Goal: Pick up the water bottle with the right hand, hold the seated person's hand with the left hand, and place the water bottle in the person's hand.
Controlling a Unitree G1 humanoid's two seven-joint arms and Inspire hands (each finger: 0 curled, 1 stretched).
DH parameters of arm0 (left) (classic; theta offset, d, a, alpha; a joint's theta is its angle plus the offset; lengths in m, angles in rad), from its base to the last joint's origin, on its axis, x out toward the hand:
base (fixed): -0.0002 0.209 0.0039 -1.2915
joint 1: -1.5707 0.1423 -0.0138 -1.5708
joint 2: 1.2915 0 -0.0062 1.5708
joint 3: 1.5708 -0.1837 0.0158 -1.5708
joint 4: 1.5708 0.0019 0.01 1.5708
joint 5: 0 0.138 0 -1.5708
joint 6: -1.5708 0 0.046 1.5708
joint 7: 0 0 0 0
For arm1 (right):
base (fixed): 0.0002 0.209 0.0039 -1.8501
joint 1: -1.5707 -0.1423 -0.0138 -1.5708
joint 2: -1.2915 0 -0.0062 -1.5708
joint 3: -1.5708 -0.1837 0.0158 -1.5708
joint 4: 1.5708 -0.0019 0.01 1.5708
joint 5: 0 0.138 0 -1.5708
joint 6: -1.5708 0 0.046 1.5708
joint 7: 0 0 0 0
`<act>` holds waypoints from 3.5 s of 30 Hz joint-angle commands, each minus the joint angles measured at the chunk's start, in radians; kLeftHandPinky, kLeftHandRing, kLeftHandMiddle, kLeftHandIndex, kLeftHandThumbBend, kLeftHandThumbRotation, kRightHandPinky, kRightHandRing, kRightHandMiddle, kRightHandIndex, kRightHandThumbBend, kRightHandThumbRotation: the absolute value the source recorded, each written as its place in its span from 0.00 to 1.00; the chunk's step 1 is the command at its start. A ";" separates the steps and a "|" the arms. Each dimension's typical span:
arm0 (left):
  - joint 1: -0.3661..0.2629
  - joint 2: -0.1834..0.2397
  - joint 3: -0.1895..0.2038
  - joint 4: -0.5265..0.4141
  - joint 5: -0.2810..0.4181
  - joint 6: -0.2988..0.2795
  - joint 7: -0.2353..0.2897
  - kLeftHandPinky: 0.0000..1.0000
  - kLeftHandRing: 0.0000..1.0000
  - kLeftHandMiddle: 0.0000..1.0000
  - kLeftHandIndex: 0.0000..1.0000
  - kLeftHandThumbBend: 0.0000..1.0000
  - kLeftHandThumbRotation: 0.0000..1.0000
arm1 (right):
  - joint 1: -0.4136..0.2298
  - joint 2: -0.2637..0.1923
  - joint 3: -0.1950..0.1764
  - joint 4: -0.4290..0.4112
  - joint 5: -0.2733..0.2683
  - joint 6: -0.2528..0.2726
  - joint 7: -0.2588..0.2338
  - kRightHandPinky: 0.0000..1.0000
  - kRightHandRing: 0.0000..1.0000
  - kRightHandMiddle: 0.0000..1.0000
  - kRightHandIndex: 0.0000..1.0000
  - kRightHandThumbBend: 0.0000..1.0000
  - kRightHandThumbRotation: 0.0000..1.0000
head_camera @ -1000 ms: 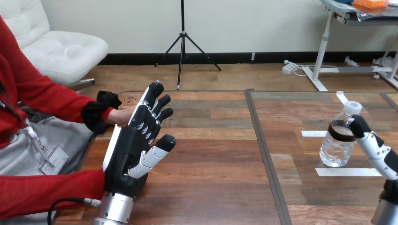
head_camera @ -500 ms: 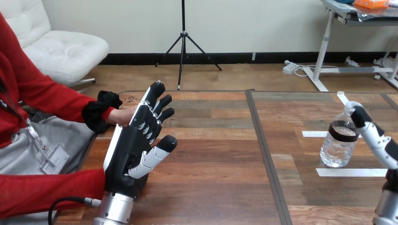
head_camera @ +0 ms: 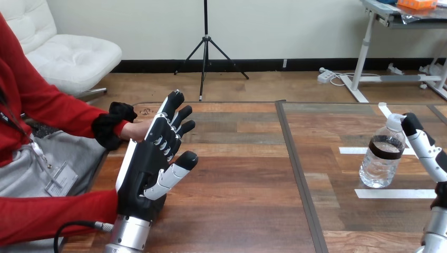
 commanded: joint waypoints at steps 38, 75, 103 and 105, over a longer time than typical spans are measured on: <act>-0.070 -0.009 0.000 -0.032 -0.001 -0.012 -0.005 0.87 0.93 0.97 0.94 1.00 0.61 | -0.267 -0.073 0.107 0.366 -0.012 0.214 0.000 0.93 0.99 1.00 1.00 1.00 0.67; -0.055 -0.022 -0.012 -0.047 0.011 -0.011 -0.001 0.88 0.94 0.97 0.95 1.00 0.62 | -0.301 -0.049 0.143 0.421 0.016 0.289 0.059 0.84 0.99 1.00 1.00 1.00 0.65; -0.042 -0.045 -0.024 -0.069 0.008 -0.005 -0.011 0.88 0.93 0.96 0.94 1.00 0.61 | -0.327 -0.031 0.178 0.460 0.015 0.372 0.045 0.78 0.93 0.97 1.00 1.00 0.63; -0.040 -0.046 -0.025 -0.072 0.008 -0.005 -0.012 0.88 0.93 0.96 0.94 1.00 0.61 | -0.328 -0.031 0.180 0.463 0.015 0.376 0.045 0.79 0.94 0.98 1.00 1.00 0.63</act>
